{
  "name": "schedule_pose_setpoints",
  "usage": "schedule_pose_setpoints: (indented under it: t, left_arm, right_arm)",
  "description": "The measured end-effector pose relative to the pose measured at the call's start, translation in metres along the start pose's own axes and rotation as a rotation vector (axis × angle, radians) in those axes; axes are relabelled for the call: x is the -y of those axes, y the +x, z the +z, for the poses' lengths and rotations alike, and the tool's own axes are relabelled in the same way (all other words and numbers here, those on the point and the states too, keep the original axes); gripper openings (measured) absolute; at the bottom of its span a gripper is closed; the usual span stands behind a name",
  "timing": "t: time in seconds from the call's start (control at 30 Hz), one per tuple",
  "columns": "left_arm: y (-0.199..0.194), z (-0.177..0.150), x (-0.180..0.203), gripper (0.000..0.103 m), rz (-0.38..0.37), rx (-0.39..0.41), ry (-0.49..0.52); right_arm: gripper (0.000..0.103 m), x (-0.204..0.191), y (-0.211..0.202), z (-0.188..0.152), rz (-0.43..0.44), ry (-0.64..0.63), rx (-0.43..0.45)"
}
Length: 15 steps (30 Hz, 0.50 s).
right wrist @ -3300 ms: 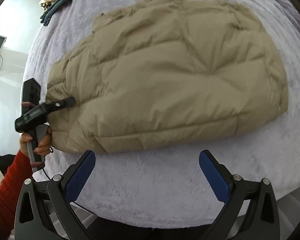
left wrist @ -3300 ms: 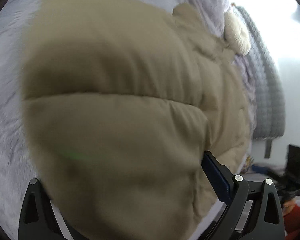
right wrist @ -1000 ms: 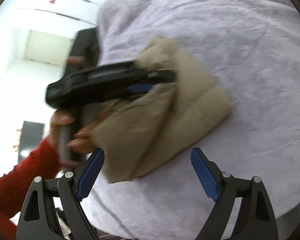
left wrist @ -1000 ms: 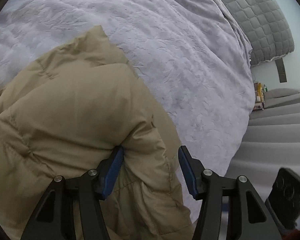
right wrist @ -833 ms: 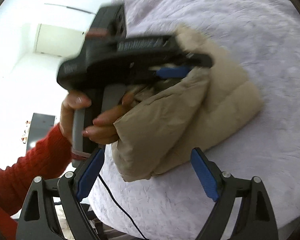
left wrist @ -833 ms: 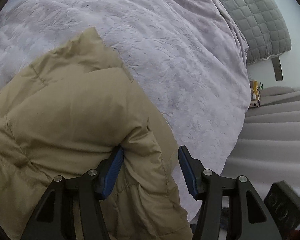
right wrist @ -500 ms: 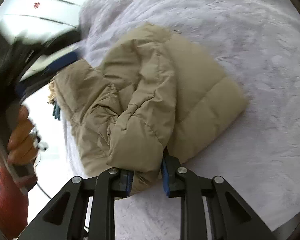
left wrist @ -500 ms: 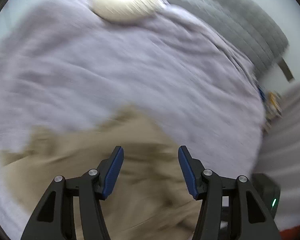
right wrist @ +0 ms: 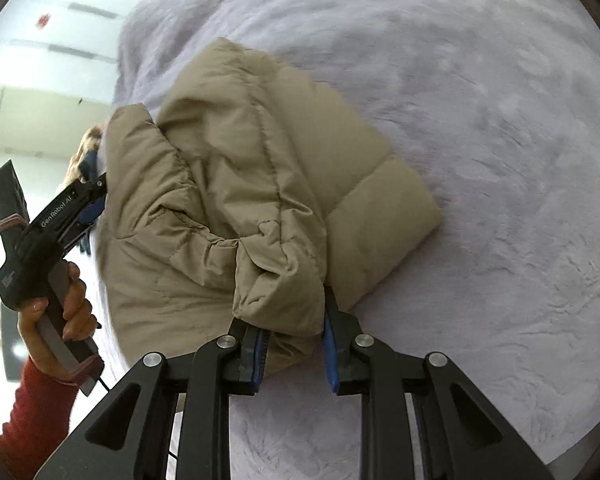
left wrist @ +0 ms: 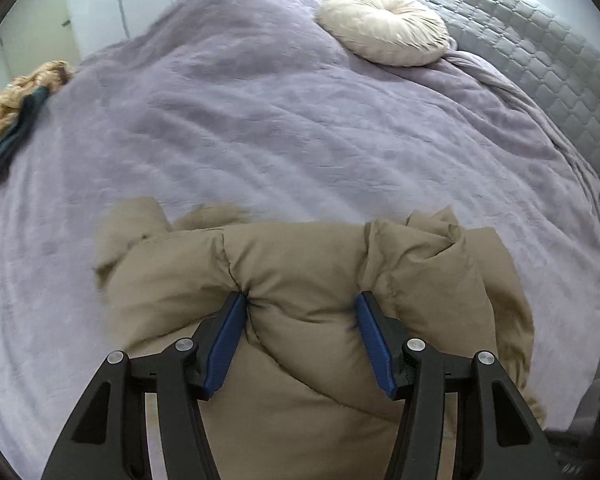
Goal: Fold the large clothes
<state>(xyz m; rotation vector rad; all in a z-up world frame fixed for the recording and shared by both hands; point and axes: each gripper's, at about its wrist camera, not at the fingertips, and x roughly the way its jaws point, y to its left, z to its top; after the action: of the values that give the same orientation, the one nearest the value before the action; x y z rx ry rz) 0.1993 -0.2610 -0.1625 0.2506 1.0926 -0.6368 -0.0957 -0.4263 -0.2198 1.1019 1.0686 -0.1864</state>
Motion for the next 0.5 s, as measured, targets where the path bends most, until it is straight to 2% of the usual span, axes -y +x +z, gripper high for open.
schedule_pose_setpoints:
  t: [0.1,0.27,0.4,0.5]
  left_arm:
    - [0.018,0.005,0.023,0.058,-0.017,-0.008,0.007]
    - [0.039,0.007,0.047,0.058,0.010,-0.031,0.029]
    - [0.042,0.006,0.045,0.058,0.021,-0.042,0.029]
    - [0.042,0.005,0.042,0.058,0.019,-0.044,0.027]
  right_arm:
    - [0.025,0.025,-0.002,0.002,0.015,0.065,0.009]
    - [0.026,0.047,0.002,0.011,0.009,0.091,-0.018]
    - [0.028,0.034,-0.027,0.017,-0.034,0.041,0.003]
    - [0.029,0.019,-0.060,0.018,-0.047,-0.029,0.079]
